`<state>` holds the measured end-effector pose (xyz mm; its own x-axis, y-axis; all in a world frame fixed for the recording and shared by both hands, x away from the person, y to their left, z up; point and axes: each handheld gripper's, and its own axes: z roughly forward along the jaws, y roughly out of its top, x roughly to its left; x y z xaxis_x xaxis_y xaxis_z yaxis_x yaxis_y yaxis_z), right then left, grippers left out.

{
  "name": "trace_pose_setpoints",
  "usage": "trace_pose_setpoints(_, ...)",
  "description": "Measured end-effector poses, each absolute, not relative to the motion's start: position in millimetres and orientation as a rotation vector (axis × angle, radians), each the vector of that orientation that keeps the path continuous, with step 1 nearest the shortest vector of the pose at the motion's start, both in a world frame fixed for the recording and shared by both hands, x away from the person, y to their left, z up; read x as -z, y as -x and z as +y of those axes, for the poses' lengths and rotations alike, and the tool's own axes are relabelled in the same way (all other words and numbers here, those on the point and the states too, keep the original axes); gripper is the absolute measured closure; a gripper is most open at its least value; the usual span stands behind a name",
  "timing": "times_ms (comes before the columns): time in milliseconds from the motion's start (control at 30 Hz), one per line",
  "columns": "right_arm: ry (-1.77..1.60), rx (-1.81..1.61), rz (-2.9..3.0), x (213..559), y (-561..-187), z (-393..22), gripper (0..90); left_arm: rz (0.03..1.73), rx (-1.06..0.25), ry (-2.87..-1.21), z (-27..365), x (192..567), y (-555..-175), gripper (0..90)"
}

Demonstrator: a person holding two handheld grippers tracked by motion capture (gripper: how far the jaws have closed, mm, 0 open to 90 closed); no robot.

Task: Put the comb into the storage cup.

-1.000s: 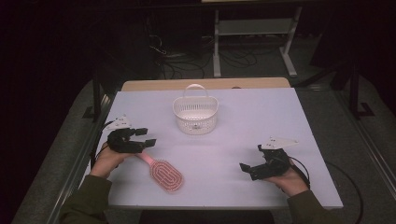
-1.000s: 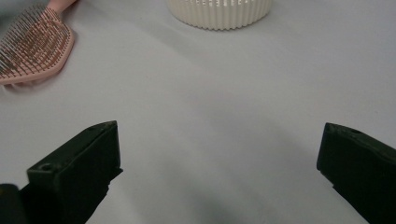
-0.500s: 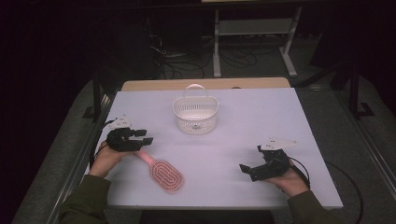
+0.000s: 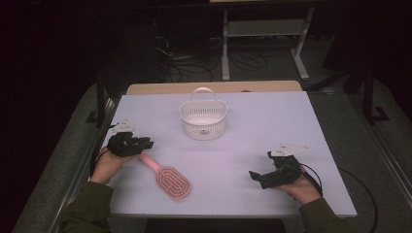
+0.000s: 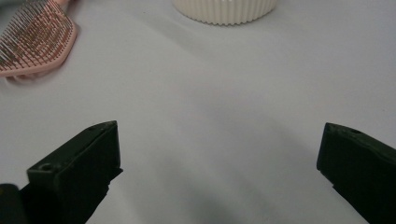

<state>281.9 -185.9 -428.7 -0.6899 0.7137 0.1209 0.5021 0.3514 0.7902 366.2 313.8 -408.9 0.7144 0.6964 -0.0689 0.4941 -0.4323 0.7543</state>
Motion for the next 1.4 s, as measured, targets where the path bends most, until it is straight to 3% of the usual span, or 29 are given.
trace_pose_setpoints(433, -1.09, -1.251, 2.373, 428.8, -281.8, -185.9, 0.0, 0.945, -0.32, -2.165, 317.7, 412.1, -368.8, 89.5)
trace_pose_setpoints(1400, -1.091, -1.244, 2.383, 429.4, -281.7, -185.8, 0.0, 0.993, -0.315, -2.273, 319.3, 424.9, -375.0, 90.0)
